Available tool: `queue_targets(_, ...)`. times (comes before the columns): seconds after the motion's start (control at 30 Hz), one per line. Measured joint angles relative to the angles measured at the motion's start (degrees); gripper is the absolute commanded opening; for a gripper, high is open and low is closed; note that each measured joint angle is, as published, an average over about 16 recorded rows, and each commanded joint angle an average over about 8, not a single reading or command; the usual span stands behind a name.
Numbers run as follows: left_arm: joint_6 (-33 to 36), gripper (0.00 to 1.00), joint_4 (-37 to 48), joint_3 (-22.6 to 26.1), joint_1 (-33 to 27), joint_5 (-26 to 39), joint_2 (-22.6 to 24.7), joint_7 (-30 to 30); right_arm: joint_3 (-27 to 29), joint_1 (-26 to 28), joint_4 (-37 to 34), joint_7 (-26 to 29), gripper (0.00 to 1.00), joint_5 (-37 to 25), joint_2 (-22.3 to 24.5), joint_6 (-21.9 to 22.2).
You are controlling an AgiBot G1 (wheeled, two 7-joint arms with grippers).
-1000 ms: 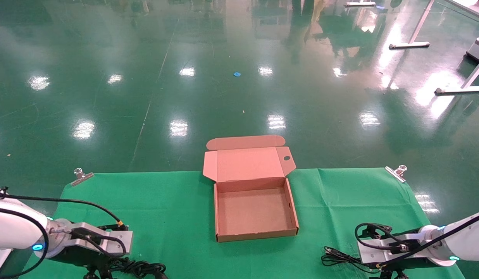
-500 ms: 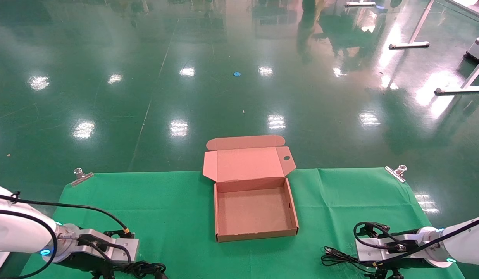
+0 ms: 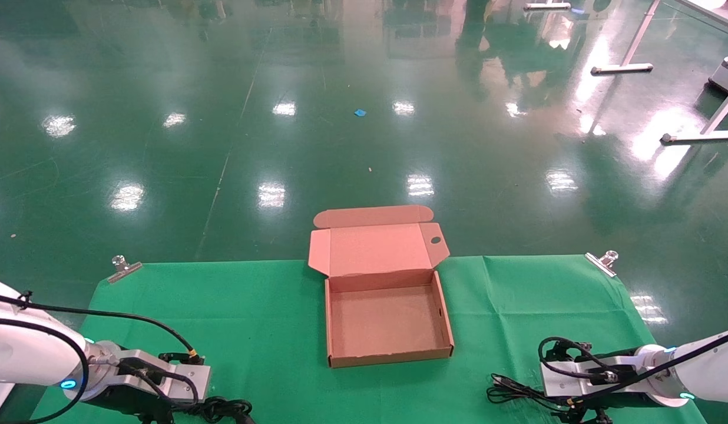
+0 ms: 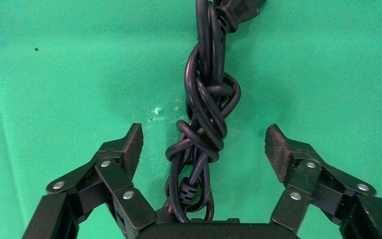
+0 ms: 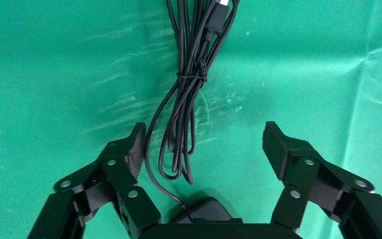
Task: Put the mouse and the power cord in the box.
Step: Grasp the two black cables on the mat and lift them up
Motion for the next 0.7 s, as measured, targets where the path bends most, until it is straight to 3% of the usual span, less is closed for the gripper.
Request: queue_targets(0.7, 0.03, 0.0, -0.15, -0.16, -0.01, -0.24, -0.15, -0.16, -0.09, 0.01, 0.19, 0.1, 0.0, -0.12, 0.09, -0.15)
